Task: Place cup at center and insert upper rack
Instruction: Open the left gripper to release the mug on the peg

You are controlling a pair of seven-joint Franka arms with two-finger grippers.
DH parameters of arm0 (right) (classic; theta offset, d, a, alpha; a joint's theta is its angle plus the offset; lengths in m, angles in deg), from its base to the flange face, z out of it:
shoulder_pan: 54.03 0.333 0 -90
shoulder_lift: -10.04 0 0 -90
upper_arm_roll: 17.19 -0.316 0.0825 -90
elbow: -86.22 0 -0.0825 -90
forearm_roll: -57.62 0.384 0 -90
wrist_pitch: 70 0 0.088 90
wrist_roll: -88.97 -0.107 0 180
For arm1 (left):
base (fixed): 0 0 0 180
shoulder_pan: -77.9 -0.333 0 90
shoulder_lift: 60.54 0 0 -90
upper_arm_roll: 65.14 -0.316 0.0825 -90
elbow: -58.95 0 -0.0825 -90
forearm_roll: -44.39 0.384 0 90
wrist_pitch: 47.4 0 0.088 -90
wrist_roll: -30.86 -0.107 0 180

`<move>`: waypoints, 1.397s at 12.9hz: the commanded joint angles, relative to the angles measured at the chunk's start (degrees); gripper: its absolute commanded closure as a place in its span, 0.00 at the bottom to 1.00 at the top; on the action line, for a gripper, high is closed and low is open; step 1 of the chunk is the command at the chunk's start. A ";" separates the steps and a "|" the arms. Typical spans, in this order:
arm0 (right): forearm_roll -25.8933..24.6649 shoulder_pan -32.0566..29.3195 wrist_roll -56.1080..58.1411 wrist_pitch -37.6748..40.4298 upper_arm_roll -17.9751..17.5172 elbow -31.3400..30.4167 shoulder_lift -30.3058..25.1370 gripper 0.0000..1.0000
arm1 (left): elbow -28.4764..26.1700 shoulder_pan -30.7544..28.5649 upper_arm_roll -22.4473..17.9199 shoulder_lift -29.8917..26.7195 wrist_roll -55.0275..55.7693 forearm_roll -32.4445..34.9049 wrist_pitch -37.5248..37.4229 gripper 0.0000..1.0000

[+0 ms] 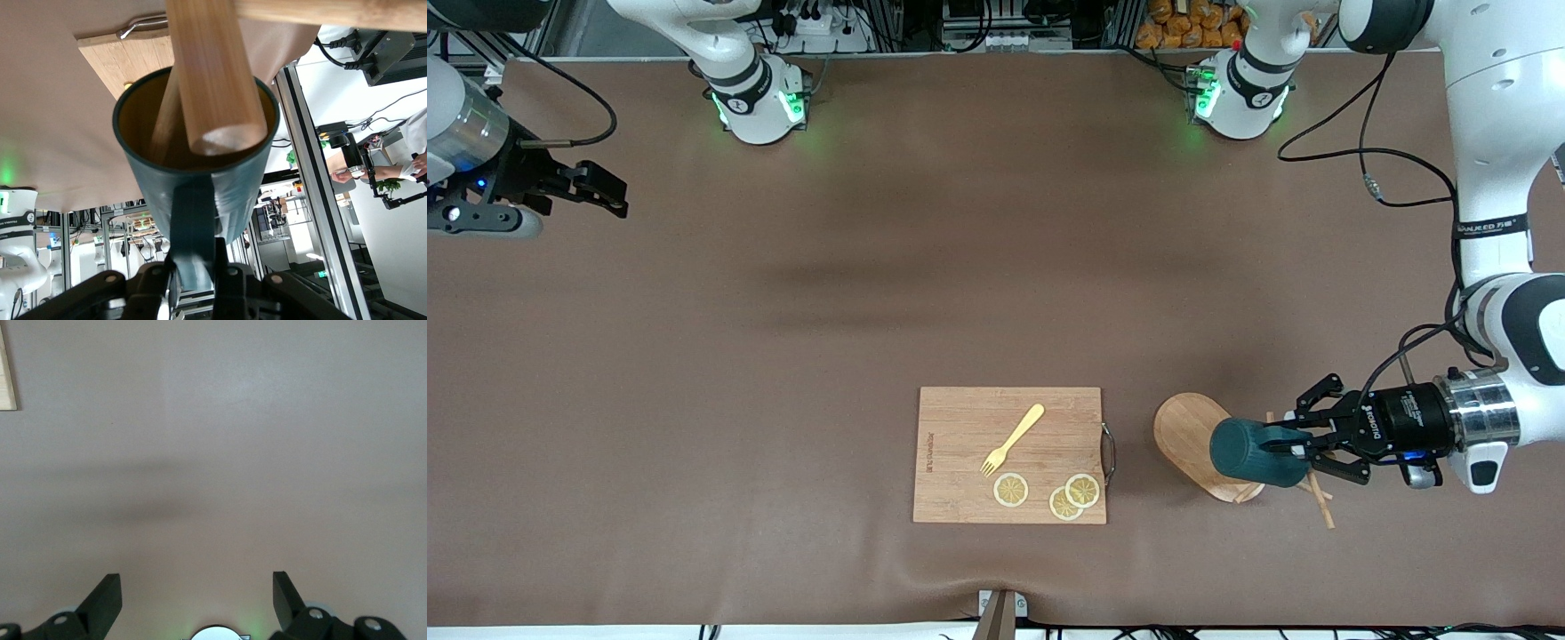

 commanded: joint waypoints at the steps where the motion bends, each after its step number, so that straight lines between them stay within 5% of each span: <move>1: -1.34 1.01 -0.99 -0.72 0.07 -0.21 -0.26 0.00 | -0.09 -0.96 0.53 0.41 -1.04 -2.46 -0.90 1.00; 16: -0.81 1.98 -2.22 1.83 0.16 -0.29 -0.70 0.00 | -0.45 -2.01 0.53 1.99 -1.13 -3.52 -0.90 0.99; 18: -0.81 1.72 -2.13 2.09 0.16 -0.29 -0.70 0.00 | -0.45 -2.10 0.53 2.52 -1.13 -4.91 -0.90 0.87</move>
